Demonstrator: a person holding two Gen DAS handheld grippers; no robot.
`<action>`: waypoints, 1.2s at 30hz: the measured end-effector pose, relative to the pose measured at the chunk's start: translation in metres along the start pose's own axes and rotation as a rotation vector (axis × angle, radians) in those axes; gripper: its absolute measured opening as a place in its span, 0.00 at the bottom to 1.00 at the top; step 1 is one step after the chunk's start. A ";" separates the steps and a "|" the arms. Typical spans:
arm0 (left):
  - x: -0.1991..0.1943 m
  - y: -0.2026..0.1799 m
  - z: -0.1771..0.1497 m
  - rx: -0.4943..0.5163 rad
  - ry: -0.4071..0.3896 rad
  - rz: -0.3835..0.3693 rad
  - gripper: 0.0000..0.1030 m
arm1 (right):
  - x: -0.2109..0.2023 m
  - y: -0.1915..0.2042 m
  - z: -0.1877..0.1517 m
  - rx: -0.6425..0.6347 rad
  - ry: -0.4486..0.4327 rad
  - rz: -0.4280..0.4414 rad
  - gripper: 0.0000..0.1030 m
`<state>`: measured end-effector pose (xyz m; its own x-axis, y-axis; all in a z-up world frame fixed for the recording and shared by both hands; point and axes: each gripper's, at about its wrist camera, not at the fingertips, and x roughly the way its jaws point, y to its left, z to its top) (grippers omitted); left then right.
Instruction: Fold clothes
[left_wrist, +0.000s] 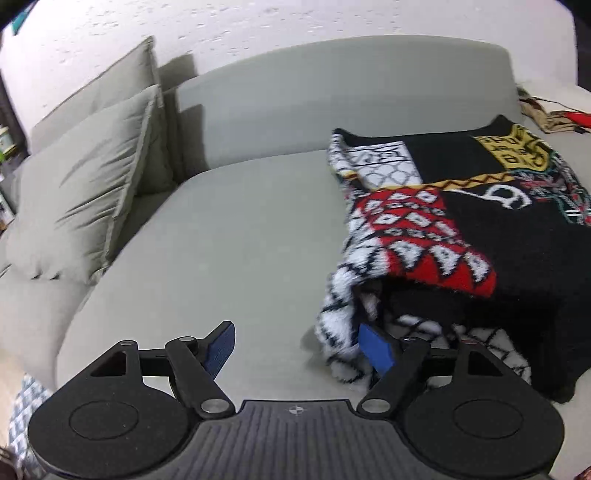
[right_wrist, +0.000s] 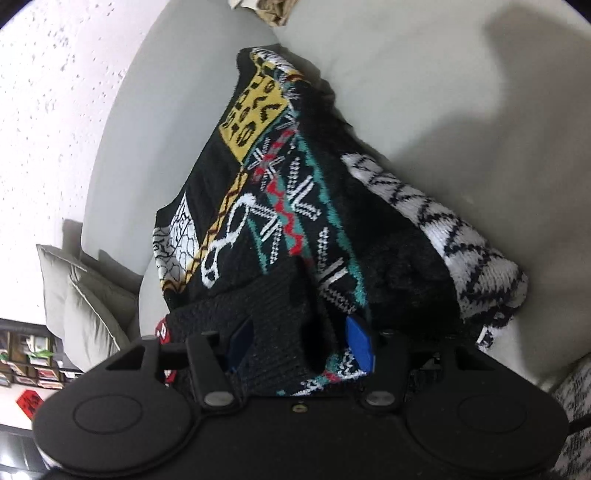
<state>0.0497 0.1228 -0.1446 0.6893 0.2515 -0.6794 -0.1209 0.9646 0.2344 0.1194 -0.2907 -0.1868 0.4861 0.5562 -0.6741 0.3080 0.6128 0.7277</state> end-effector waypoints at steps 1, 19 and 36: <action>0.001 -0.003 0.001 0.019 -0.006 -0.013 0.74 | -0.001 -0.001 0.000 0.004 0.004 0.003 0.50; 0.021 -0.043 -0.006 0.347 0.088 0.083 0.19 | -0.030 0.084 -0.014 -0.564 -0.306 -0.237 0.06; -0.059 0.028 0.000 -0.021 -0.033 -0.232 0.47 | -0.049 0.036 -0.009 -0.405 -0.243 -0.142 0.12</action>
<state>0.0058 0.1354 -0.0977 0.7236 0.0205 -0.6899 0.0290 0.9978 0.0600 0.0993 -0.2908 -0.1293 0.6536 0.3340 -0.6792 0.0659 0.8688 0.4907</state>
